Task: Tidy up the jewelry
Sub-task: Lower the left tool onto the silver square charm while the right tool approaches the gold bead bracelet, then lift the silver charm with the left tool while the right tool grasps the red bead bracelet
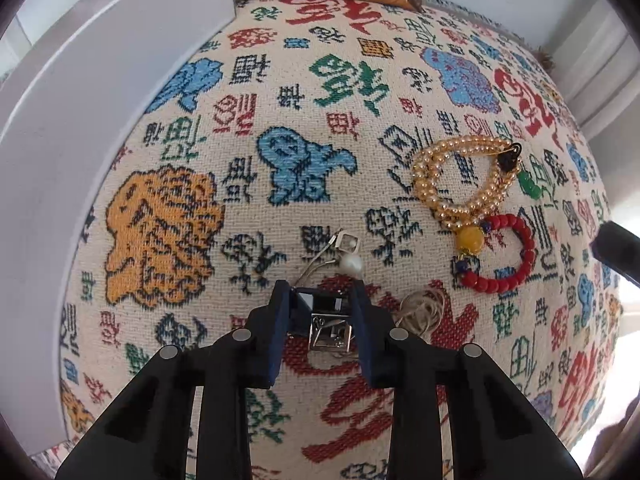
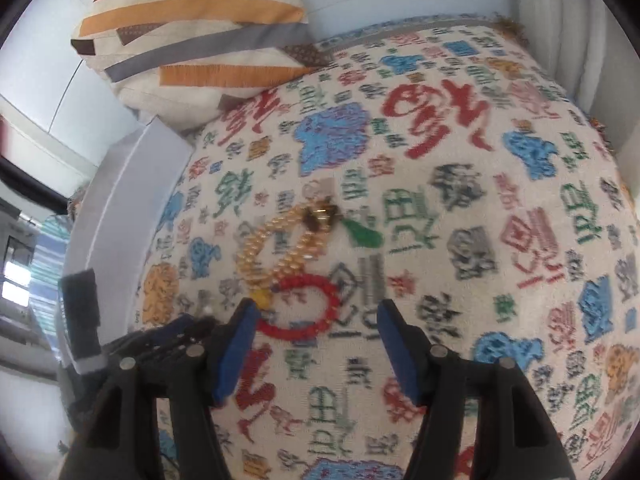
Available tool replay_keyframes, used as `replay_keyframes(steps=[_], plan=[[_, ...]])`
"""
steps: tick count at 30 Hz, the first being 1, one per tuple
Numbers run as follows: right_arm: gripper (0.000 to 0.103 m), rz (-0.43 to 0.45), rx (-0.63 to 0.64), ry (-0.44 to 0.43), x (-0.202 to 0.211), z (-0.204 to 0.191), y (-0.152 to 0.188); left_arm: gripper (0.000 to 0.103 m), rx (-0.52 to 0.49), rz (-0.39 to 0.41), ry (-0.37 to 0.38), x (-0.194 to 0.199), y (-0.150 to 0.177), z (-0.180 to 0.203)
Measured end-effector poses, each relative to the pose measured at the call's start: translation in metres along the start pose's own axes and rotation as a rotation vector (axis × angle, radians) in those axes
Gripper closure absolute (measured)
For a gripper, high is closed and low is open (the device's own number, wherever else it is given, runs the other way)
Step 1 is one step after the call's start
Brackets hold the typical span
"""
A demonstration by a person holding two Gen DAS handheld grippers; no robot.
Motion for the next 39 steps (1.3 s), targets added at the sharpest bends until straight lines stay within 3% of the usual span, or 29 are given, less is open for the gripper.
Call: replay_keyframes(steps=[4,6,8,15,16,17,22,28,39], plan=[[0.041,-0.084,0.04,-0.051,-0.029,-0.035,0.006,0.073,0.019,-0.001,0.037,0.009,0.007,-0.017],[0.05,-0.125,0.085,-0.054,-0.048,-0.054,0.012,0.073,0.035,0.0,0.058,0.014,0.011,-0.025],[0.058,-0.143,0.096,-0.011,-0.063,-0.061,0.017,0.073,0.054,0.001,0.082,0.02,0.015,-0.035],[0.068,-0.075,0.179,0.215,-0.087,-0.074,0.025,0.073,0.1,0.0,0.136,0.035,0.02,-0.055],[0.082,-0.062,0.189,0.241,-0.088,-0.074,0.024,0.073,0.102,0.0,0.14,0.038,0.021,-0.057],[0.086,-0.046,0.2,0.265,-0.088,-0.073,0.023,0.073,0.106,-0.001,0.146,0.04,0.021,-0.058],[0.086,-0.018,0.122,0.18,-0.061,-0.061,0.016,0.073,0.115,0.006,0.184,0.062,0.021,-0.067],[0.085,0.004,0.157,0.067,0.001,-0.073,0.015,0.073,0.112,0.019,0.222,0.103,0.02,-0.076],[0.085,0.025,0.344,-0.103,0.065,-0.16,0.013,0.073,0.097,0.068,0.195,0.191,0.01,-0.116]])
Point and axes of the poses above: each gripper's, at about its wrist camera, not at the fingertips, and x roughly against the way its jaws point, z to its right, y to its underside, the point moved 5 cm from there along -x, roughly the way its jaws point, and after that the axes turned 8 degrees about z, right-handed, at the moved point
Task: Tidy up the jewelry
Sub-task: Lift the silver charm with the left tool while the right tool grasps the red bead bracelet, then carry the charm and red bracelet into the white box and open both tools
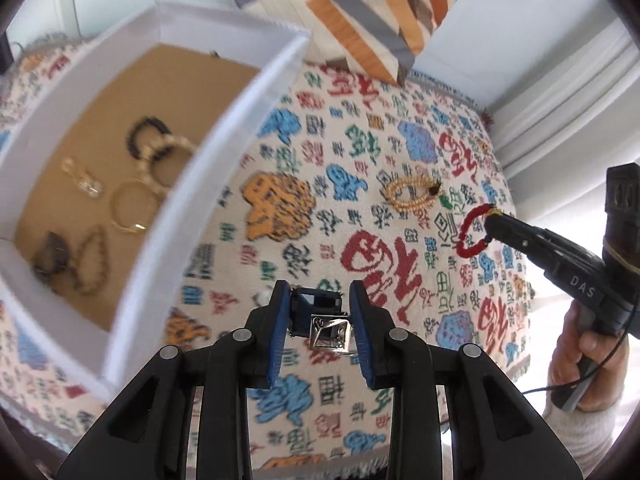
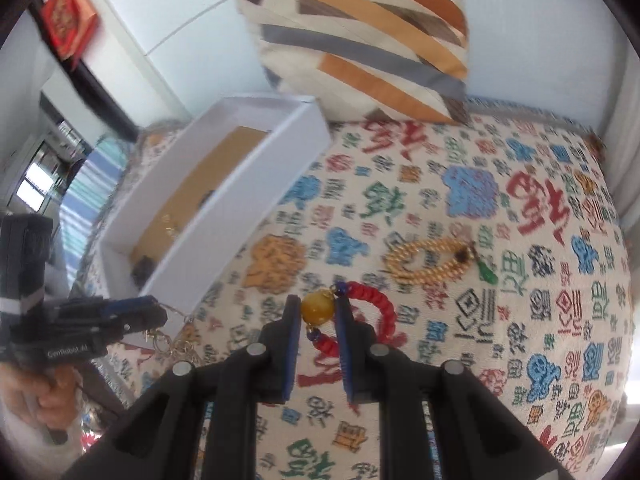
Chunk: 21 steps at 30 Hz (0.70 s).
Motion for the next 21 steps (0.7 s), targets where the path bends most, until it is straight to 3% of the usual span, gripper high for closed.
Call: replay_keyframes(steps=[4,12,21], plan=[[0.085,0.017,0.042,-0.068,0.005,-0.035,-0.016,0.073,-0.012,0.059,-0.037,0.039,-0.011,-0.023],[0.085,0.06,0.138,-0.228,-0.008,-0.119,-0.062,0.073,0.082,0.159,-0.111,0.093,-0.04,-0.1],[0.085,0.03,0.186,-0.306,-0.077,-0.188,-0.103,0.073,0.195,0.18,-0.222,0.077,-0.074,-0.188]])
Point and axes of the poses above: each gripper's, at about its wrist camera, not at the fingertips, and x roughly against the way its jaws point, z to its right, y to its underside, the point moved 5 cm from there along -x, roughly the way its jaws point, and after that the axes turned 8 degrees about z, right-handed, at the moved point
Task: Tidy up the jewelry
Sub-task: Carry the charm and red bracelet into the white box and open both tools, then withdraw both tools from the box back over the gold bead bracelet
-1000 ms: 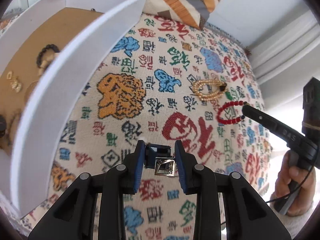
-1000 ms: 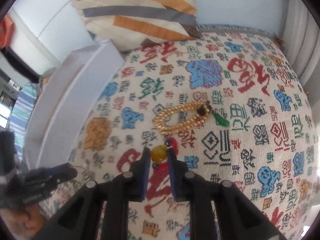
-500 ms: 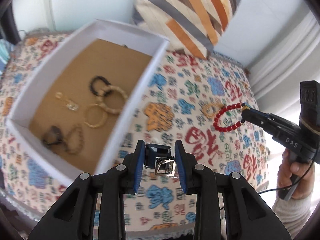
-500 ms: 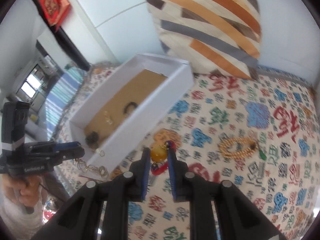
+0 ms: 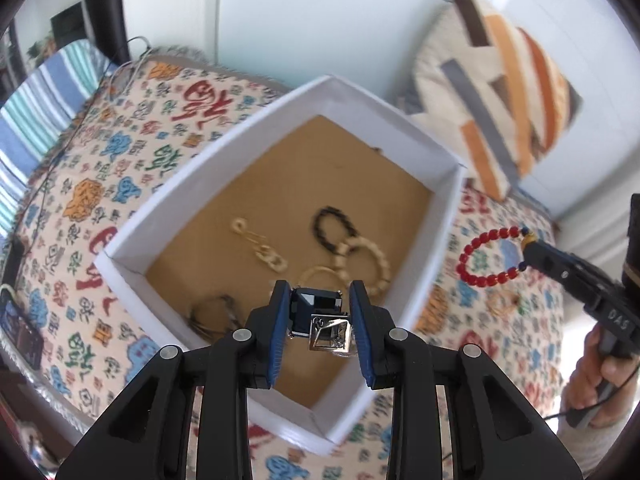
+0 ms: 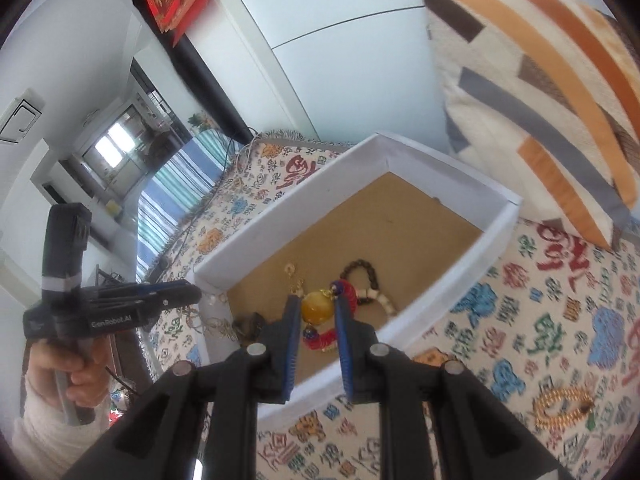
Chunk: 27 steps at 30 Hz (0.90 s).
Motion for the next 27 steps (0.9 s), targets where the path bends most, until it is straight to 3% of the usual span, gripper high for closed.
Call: replay_keyframes(steps=[4,14,15,16,17,19,21,27], plan=[[0.085,-0.033,0.001,0.02,-0.042,0.007,-0.02,0.073,0.015,-0.041,-0.015,-0.035,-0.008,-0.012],[0.084,-0.184,0.053,0.215,-0.142,0.069,-0.036,0.072,0.016,-0.088,-0.084,-0.136,-0.039,-0.032],[0.08,-0.185,0.054,0.211,-0.15,0.073,-0.036,0.071,0.019,-0.086,-0.093,-0.144,-0.041,-0.033],[0.063,-0.169,0.047,0.192,-0.155,0.076,-0.037,0.067,0.027,-0.077,-0.108,-0.151,-0.043,-0.034],[0.049,-0.144,0.037,0.184,-0.156,0.079,-0.039,0.052,0.039,-0.068,-0.127,-0.156,-0.045,-0.036],[0.048,-0.076,0.012,0.17,-0.151,0.083,-0.042,0.033,0.058,-0.051,-0.142,-0.158,-0.046,-0.038],[0.048,-0.033,0.002,0.141,-0.138,0.083,-0.044,0.029,0.069,-0.033,-0.13,-0.155,-0.045,-0.037],[0.048,0.067,0.091,0.184,-0.082,0.075,-0.039,0.024,-0.002,0.009,-0.14,-0.12,-0.036,-0.013]])
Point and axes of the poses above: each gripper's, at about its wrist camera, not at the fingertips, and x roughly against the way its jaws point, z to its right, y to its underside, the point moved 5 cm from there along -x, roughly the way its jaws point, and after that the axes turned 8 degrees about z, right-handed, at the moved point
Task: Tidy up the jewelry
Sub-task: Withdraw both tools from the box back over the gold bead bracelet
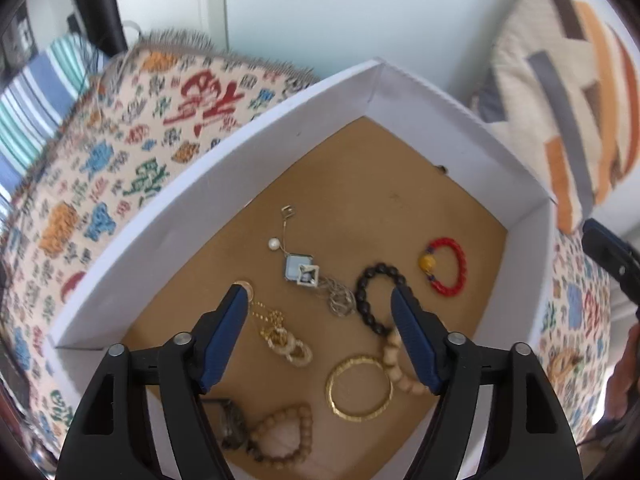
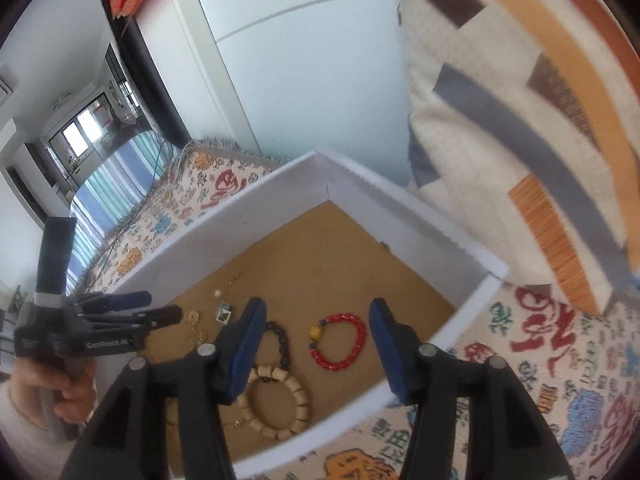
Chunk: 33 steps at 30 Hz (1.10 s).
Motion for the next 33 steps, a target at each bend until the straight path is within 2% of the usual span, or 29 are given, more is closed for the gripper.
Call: replay_keyframes(steps=[2,9,18,22,25,28,33], plan=[[0.048,0.009,0.006,0.009,0.019,0.004,0.006,0.021,-0.022,0.028,0.005,0.018,0.006,0.01],[0.048,0.029,-0.024,0.057,0.091,0.02,0.057,0.018,-0.134,0.116,0.054,0.075,0.042,0.065],[0.048,0.045,-0.025,0.145,0.168,0.039,0.106,0.017,-0.246,0.187,0.083,0.121,0.083,0.116],[0.048,0.071,-0.036,0.165,0.2,0.045,0.123,0.015,-0.251,0.157,0.136,0.13,0.113,0.135],[0.048,0.088,-0.068,0.196,0.23,0.059,0.148,0.013,-0.268,0.111,0.188,0.128,0.149,0.151],[0.048,0.089,-0.109,0.256,0.257,0.081,0.189,0.013,-0.295,0.054,0.22,0.114,0.189,0.167],[0.048,0.001,-0.143,0.36,0.268,0.12,0.253,0.013,-0.358,-0.077,0.246,0.077,0.235,0.203]])
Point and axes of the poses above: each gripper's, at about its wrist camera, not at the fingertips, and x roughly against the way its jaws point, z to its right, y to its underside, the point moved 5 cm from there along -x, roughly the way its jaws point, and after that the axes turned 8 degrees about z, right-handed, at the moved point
